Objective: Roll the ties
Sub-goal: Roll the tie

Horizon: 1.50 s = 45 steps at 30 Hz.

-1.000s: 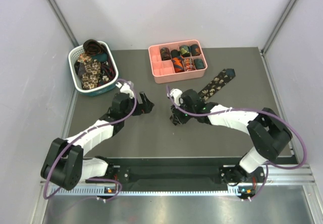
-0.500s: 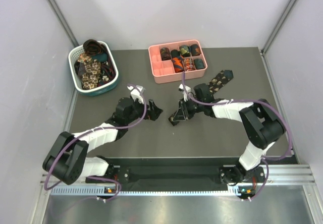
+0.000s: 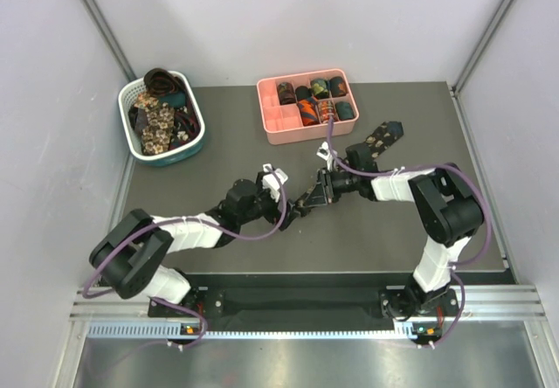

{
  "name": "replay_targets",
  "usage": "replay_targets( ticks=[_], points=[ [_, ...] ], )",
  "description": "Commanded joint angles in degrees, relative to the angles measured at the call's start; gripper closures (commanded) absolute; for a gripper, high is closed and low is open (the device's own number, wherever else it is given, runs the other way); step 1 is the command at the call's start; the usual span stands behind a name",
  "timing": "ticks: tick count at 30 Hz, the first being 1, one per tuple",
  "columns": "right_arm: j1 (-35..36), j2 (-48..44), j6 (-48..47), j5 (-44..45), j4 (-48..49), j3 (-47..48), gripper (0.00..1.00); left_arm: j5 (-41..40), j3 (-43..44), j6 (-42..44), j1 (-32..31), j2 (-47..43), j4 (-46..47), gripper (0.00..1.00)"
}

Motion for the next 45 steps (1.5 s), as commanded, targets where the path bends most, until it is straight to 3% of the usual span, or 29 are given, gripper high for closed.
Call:
replay_targets(
  ticks=[1, 16, 29, 39, 45],
  points=[
    [-1.2, 1.6, 0.9, -3.1, 4.9, -0.6, 1.0, 2.4, 3.8, 5.3, -0.2, 1.8, 1.7, 0.04],
    [-3.7, 3.7, 4.0, -5.0, 8.1, -0.7, 1.0, 3.9, 11.1, 9.5, -2.1, 10.8, -2.7, 0.11],
    [-4.9, 5.1, 4.2, -5.0, 7.7, 0.1, 1.0, 4.5, 11.9, 10.6, -3.0, 15.9, -1.3, 0.18],
    [-5.1, 6.2, 1.1, -3.2, 1.6, 3.2, 0.98, 4.4, 12.6, 11.9, -3.1, 18.4, -0.7, 0.46],
    [-5.4, 5.8, -1.1, -0.8, -2.8, 5.2, 0.82, 5.7, 12.9, 12.2, -3.2, 18.1, -2.7, 0.61]
  ],
)
